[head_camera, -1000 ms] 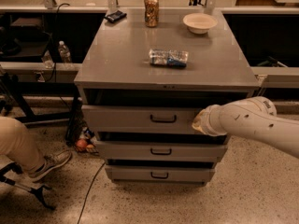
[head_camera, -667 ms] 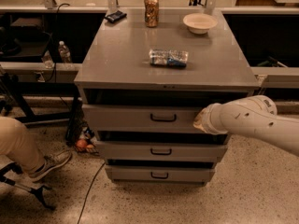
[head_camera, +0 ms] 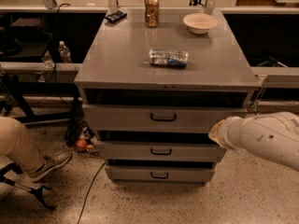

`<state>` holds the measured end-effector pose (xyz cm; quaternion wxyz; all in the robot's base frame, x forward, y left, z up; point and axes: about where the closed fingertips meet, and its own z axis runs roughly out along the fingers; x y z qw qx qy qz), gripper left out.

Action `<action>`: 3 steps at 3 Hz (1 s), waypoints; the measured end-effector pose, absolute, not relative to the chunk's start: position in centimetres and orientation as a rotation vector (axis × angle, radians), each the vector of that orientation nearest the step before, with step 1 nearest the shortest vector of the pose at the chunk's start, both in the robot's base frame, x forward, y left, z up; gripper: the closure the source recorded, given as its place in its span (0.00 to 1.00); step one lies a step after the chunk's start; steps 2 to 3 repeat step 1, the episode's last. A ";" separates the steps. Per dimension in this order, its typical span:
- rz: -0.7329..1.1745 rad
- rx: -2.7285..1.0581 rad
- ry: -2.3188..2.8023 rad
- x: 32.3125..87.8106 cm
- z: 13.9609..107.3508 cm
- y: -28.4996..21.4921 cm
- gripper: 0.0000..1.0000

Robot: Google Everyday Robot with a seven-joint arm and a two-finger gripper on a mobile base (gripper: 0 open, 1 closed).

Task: Close top drawer

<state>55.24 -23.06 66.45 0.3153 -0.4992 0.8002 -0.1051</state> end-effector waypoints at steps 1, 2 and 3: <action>-0.300 -1.190 2.188 49.9 67.1 -25.9 1.00; -0.300 -1.190 2.188 49.9 67.1 -25.9 1.00; -0.300 -1.190 2.188 49.9 67.1 -25.9 1.00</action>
Offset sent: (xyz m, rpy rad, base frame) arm 0.0000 0.0000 0.0000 0.0000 0.0000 0.0000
